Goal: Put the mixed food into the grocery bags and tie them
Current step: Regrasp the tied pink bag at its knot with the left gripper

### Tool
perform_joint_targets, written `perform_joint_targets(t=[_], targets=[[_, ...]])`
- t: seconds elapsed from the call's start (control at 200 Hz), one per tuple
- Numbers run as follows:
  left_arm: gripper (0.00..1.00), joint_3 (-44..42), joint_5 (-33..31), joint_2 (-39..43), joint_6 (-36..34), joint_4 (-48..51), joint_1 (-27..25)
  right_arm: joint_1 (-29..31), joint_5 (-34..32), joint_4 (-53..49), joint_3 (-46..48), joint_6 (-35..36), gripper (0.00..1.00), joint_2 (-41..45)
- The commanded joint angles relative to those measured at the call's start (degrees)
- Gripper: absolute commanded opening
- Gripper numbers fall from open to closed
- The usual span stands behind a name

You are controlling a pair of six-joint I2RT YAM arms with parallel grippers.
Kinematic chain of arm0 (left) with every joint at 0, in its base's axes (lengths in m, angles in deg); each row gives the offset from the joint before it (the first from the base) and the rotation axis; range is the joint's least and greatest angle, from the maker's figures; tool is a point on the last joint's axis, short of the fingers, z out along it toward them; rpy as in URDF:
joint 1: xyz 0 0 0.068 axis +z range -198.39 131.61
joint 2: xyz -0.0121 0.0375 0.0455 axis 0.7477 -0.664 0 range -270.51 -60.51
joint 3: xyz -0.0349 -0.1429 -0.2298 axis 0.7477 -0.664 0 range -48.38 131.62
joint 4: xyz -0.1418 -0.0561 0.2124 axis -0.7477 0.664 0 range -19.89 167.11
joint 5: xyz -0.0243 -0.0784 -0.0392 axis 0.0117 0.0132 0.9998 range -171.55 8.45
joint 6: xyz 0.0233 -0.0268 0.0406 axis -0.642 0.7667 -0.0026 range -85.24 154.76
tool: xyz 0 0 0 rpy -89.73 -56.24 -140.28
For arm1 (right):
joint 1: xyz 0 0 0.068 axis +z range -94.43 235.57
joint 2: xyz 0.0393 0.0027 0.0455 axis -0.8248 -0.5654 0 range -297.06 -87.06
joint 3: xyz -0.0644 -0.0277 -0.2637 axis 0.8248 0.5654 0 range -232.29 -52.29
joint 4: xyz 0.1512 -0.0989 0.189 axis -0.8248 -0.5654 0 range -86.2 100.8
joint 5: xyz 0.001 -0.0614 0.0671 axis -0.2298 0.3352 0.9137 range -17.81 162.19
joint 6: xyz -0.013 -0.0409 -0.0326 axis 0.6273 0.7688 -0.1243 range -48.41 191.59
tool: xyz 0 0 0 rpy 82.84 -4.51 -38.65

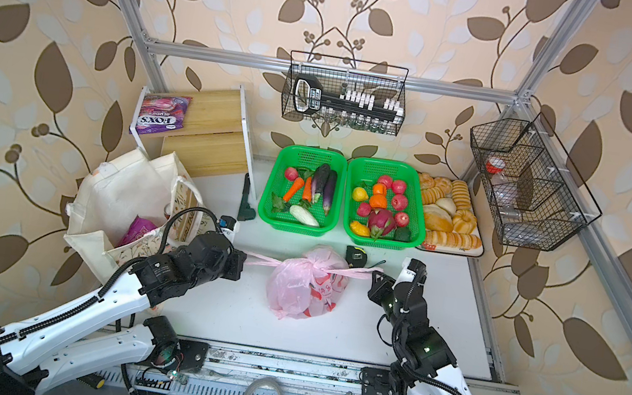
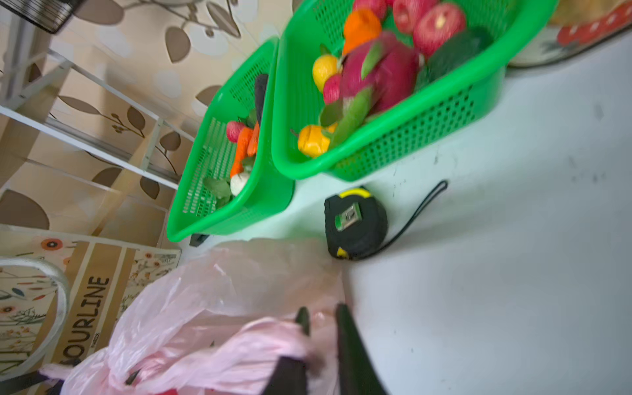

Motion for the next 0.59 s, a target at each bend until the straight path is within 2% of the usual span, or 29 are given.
perform_joint_targets(t=[0.0,0.035,0.095,0.245,0.295,0.35,0.445,0.53,0.59], targets=[[0.53,4.5,-1.7,2.1,-5.0,0.8,1.1,-0.8,0.1,4.1,-3.9,3.0,0.5,1.9],[0.64,6.1,-1.4,2.1,-6.3,0.9,1.1,-0.8,0.4,2.9,-5.9,3.8,0.54,1.7],[0.74,8.9,-2.0,1.9,-7.8,2.2,1.1,-0.8,-0.4,-1.3,-10.4,5.3,0.59,0.9],[0.84,14.0,-6.2,2.8,-8.5,6.3,1.1,-0.8,-7.8,-11.8,-18.6,7.8,0.65,0.9],[0.86,14.7,-5.9,3.6,-9.3,5.7,1.1,-0.9,-9.9,-13.7,-20.1,8.1,0.67,1.6],[0.86,14.9,-1.3,4.4,-12.3,3.0,1.1,-0.8,-11.5,-14.7,-21.0,8.4,0.69,2.5],[0.83,15.5,12.0,3.0,-16.9,-2.6,1.1,-0.8,-11.7,-14.0,-20.8,8.9,0.69,4.0],[0.81,18.7,23.6,-2.0,-18.5,-4.4,1.0,-0.9,-10.2,-12.9,-19.8,8.8,0.69,3.8],[0.81,21.7,29.3,-6.9,-18.9,-3.5,0.4,-0.8,-8.4,-12.6,-19.4,8.4,0.69,2.9]])
